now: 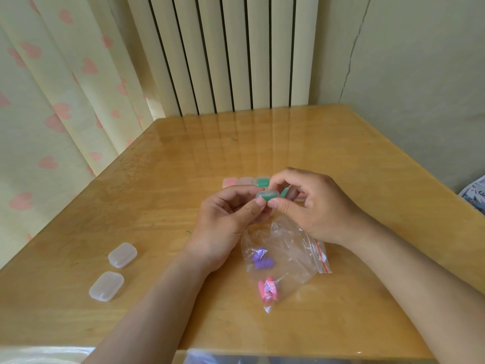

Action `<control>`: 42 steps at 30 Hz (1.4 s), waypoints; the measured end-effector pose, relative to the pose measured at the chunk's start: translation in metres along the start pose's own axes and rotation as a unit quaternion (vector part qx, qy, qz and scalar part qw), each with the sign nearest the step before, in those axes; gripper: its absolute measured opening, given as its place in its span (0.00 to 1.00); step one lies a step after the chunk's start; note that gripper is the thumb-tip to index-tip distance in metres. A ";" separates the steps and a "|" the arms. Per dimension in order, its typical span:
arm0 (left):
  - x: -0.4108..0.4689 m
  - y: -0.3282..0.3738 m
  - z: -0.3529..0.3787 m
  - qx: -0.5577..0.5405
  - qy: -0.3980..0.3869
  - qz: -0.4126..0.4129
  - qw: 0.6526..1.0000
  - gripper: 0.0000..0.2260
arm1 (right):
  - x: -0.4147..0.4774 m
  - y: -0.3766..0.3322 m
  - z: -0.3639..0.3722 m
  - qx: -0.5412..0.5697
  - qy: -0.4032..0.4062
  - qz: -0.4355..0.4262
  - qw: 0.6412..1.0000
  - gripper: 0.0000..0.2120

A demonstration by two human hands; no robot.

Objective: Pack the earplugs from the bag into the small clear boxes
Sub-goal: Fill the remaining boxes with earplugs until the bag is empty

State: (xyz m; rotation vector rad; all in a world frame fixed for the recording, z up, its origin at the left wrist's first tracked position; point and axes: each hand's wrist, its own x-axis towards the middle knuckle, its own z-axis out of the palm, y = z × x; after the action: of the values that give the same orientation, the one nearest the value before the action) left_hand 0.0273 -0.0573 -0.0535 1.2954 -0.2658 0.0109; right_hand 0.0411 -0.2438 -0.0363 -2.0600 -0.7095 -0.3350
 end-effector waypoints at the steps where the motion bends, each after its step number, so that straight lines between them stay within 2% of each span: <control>1: 0.000 0.000 0.000 0.002 -0.001 0.001 1.000 0.10 | 0.000 0.000 0.000 -0.002 0.000 0.000 1.000 0.06; 9: -0.002 0.002 0.003 0.050 -0.013 0.003 0.999 0.11 | 0.001 -0.002 -0.007 0.036 -0.016 0.079 0.996 0.08; 12: -0.003 0.004 0.005 0.072 0.013 0.008 0.997 0.14 | 0.004 0.003 -0.015 0.048 0.013 0.114 0.992 0.05; 14: -0.002 0.004 0.004 0.090 0.035 0.022 0.995 0.11 | 0.004 0.007 -0.022 0.026 0.033 0.147 0.988 0.07; 18: -0.002 0.002 0.003 0.128 0.045 0.037 0.990 0.06 | 0.002 0.013 -0.027 -0.066 -0.009 0.189 0.980 0.10; 26: -0.002 0.002 0.003 0.143 0.046 0.034 0.988 0.09 | 0.001 0.013 -0.016 -0.137 -0.045 0.191 0.971 0.11; 42: -0.004 0.002 0.003 0.177 0.028 0.028 0.983 0.11 | 0.002 0.014 -0.008 -0.145 -0.051 0.167 0.974 0.13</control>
State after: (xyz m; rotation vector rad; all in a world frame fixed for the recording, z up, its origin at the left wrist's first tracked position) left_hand 0.0229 -0.0590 -0.0519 1.6375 -0.2597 0.1472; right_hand 0.0511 -0.2555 -0.0406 -2.4420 -0.3780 -0.1452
